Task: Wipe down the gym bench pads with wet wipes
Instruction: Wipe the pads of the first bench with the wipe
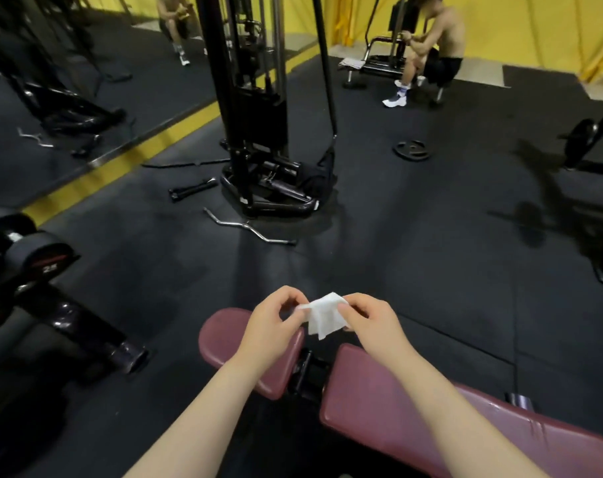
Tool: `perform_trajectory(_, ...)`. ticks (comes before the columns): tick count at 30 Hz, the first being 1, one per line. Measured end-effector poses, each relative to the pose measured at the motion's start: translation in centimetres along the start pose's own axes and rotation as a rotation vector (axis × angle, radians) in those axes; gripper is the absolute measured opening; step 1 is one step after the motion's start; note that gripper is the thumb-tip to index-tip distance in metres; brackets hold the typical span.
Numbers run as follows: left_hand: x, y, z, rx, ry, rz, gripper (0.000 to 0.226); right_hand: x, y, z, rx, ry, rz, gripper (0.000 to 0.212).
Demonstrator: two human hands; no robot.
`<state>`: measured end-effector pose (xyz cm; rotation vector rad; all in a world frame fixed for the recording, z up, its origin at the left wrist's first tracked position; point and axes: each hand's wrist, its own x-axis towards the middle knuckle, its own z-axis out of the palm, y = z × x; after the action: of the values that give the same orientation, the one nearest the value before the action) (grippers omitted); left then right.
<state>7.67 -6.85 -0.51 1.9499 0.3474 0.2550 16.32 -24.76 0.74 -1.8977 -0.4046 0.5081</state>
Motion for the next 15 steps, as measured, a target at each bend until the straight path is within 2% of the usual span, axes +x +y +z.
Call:
perform_trajectory(3, -2.3, -2.4, -4.4, -0.05, 0.07, -0.064, 0.016, -0.1, -1.0, 5.0, 0.121, -0.046, 0.09, 0.017)
perform_trajectory(7, -5.6, -6.0, -11.3, -0.055, 0.056, -0.083, 0.016, -0.5, -2.5, 12.4, 0.271, 0.037, 0.207, 0.013)
perform_trajectory(9, -6.8, -8.2, -14.9, 0.006, -0.004, -0.068, 0.019, -0.8, -3.6, 16.0, 0.245, 0.024, 0.199, 0.012)
perform_trajectory(12, -8.1, -11.3, -20.0, 0.14, -0.114, -0.069, 0.046, -1.1, -5.1, 20.7, 0.172, 0.009, 0.192, 0.018)
perform_trajectory(15, -8.2, -12.8, -24.1, 0.054, -0.099, -0.136, 0.052, -0.7, -6.3, 24.6, 0.086, 0.013, 0.2, 0.023)
